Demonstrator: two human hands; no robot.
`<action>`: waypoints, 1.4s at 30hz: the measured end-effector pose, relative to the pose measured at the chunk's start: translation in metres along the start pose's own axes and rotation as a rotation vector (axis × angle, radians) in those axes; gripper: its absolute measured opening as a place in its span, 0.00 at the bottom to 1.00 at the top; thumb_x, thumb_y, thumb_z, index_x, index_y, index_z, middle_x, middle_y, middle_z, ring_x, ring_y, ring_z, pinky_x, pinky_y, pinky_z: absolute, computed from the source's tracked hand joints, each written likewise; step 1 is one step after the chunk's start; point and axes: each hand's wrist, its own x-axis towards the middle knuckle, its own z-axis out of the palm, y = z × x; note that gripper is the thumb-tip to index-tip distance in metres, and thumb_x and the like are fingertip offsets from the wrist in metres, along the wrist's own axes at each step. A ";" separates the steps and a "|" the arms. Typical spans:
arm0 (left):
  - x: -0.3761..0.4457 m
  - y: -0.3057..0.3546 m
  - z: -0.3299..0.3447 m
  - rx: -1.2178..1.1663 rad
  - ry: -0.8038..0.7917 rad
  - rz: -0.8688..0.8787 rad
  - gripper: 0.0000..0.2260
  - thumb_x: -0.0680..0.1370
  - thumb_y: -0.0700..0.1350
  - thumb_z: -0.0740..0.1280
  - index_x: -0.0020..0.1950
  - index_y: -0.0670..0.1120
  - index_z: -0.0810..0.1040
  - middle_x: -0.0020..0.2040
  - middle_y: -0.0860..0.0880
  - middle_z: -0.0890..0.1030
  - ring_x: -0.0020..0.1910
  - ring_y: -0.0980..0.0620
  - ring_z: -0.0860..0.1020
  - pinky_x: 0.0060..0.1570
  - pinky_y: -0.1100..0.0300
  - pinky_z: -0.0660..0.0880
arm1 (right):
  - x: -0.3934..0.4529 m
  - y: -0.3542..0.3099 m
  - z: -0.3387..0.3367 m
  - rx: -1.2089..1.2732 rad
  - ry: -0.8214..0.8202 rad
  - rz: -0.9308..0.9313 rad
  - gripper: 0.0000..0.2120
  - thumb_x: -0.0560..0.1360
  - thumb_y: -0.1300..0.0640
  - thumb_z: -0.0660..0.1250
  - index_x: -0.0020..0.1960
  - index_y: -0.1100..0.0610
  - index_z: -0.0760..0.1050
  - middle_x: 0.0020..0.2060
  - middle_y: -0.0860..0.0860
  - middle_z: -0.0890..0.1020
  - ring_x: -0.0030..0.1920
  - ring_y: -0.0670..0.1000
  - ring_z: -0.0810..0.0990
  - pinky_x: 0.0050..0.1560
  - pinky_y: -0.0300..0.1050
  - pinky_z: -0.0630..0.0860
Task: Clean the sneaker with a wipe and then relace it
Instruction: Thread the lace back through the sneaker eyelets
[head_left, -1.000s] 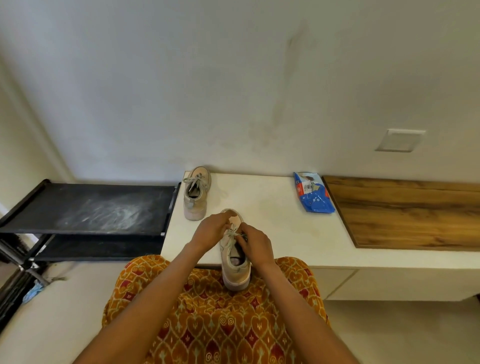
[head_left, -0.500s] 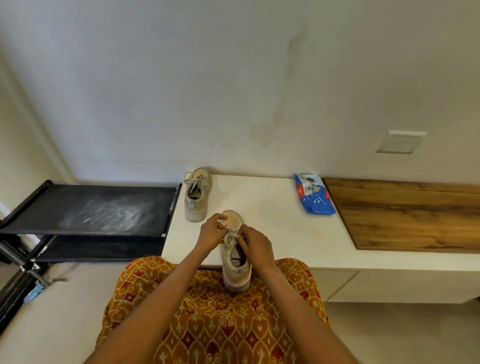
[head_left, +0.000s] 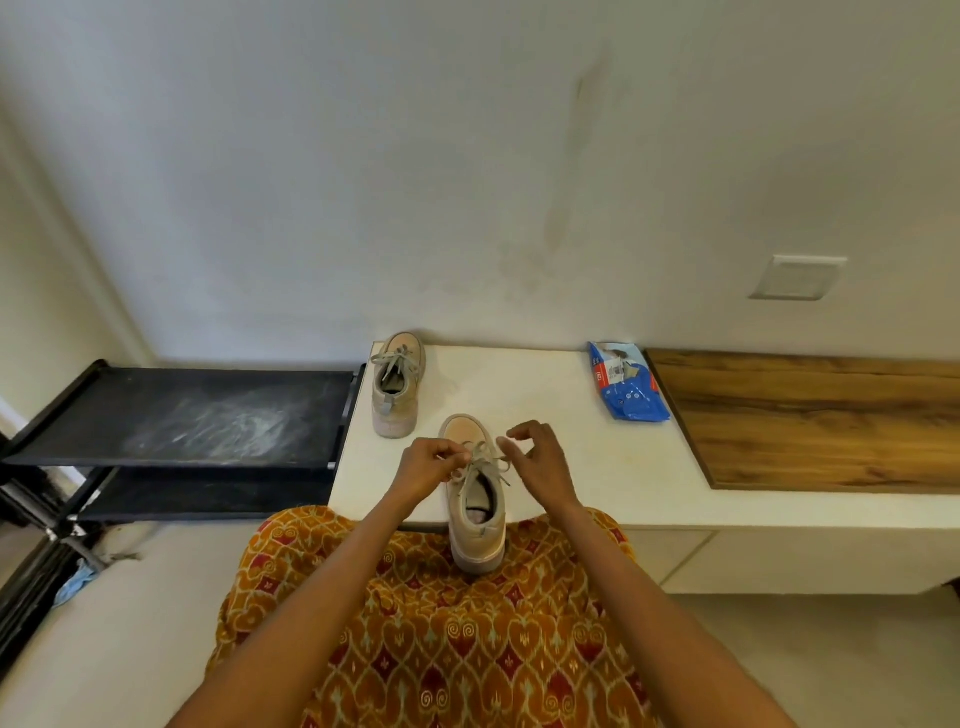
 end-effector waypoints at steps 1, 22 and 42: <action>0.000 0.000 0.002 0.010 0.015 0.000 0.02 0.73 0.45 0.72 0.44 0.49 0.83 0.39 0.48 0.84 0.37 0.53 0.81 0.44 0.59 0.80 | 0.001 0.001 -0.002 0.020 0.056 0.034 0.08 0.76 0.49 0.66 0.45 0.54 0.74 0.46 0.50 0.75 0.46 0.48 0.75 0.44 0.41 0.71; 0.001 0.003 0.007 -0.141 0.030 -0.282 0.11 0.78 0.45 0.65 0.40 0.40 0.77 0.40 0.45 0.80 0.38 0.52 0.78 0.37 0.64 0.78 | -0.006 -0.001 0.018 0.157 -0.068 0.387 0.18 0.76 0.51 0.63 0.31 0.56 0.67 0.35 0.57 0.77 0.46 0.63 0.81 0.51 0.61 0.77; 0.006 0.008 0.007 -0.250 -0.004 -0.424 0.06 0.78 0.40 0.65 0.47 0.36 0.76 0.48 0.39 0.80 0.45 0.46 0.79 0.44 0.56 0.80 | 0.000 -0.006 0.020 0.033 -0.101 0.348 0.18 0.76 0.48 0.64 0.30 0.56 0.69 0.37 0.59 0.82 0.43 0.59 0.82 0.50 0.56 0.79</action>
